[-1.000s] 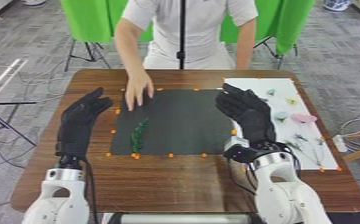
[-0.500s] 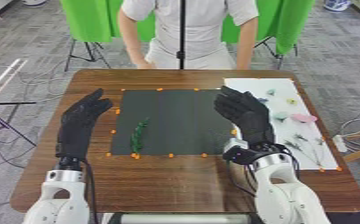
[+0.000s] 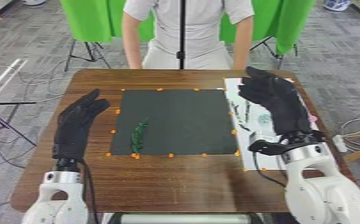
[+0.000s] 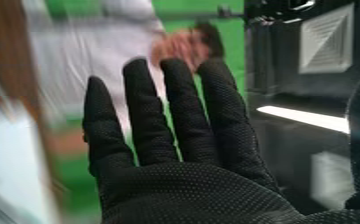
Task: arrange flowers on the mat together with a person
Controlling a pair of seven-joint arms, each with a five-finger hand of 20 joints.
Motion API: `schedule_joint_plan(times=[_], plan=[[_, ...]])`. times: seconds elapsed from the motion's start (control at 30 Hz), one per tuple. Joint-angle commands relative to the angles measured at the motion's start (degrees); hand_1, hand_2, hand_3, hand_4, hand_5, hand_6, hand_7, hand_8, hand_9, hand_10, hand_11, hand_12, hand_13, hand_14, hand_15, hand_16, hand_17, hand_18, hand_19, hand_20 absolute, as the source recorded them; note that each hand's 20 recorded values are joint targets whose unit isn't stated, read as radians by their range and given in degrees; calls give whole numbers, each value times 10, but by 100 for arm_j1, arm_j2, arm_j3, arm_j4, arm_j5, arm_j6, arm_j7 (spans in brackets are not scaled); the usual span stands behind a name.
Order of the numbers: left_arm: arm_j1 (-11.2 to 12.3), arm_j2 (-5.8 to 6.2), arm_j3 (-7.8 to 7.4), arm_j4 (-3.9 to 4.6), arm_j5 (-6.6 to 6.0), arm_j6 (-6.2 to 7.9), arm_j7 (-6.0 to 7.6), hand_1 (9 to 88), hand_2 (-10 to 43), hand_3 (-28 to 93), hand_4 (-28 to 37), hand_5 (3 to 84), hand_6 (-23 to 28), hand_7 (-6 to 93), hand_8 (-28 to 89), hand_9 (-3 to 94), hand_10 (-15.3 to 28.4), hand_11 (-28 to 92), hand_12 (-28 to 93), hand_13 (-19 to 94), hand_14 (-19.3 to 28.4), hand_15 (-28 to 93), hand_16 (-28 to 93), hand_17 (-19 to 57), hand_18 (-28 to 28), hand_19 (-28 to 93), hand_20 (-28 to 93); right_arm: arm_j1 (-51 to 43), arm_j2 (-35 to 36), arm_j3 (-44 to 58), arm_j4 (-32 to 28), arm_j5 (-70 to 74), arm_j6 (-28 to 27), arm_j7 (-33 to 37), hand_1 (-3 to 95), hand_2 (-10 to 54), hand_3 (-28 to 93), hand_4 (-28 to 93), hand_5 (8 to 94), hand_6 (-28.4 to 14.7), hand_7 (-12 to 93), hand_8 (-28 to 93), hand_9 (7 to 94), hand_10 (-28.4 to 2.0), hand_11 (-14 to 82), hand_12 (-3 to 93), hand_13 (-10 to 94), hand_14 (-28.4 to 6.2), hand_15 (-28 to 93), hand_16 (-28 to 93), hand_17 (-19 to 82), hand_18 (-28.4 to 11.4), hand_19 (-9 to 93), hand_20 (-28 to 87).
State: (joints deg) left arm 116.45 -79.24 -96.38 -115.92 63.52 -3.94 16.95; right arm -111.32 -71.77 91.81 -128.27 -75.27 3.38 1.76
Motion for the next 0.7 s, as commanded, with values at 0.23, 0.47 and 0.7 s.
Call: schedule_joint_plan(times=[0.23, 0.47, 0.7], plan=[[79, 114, -43, -35, -22, 99, -91, 255, -51, 661, -200, 485, 45, 121, -49, 474, 135, 182, 161, 353, 185, 208, 49, 4, 156, 125, 200, -717, 1301, 975, 599, -6841, 847, 1772, 351, -95, 624, -282, 640, -1, 190, -92, 692, -128, 221, 225, 654, -113, 313, 288, 297, -160, 401, 401], [113, 116, -45, -56, -18, 146, -44, 255, -51, 661, -201, 485, 45, 123, -49, 472, 136, 181, 161, 352, 184, 208, 48, 4, 155, 125, 199, -519, 1973, 561, 1170, -7217, 366, 2661, 424, -95, 577, -283, 679, 12, 207, -94, 728, -116, 264, 251, 690, -103, 412, 301, 313, -163, 480, 447], [149, 81, -62, -75, -28, 148, -40, 256, -51, 659, -200, 485, 46, 122, -50, 473, 136, 182, 161, 353, 184, 209, 48, 4, 155, 126, 199, -707, 1803, 710, 1174, -7204, 508, 2508, 422, -95, 587, -283, 681, 13, 205, -95, 730, -115, 264, 250, 692, -101, 428, 293, 311, -163, 493, 442]])
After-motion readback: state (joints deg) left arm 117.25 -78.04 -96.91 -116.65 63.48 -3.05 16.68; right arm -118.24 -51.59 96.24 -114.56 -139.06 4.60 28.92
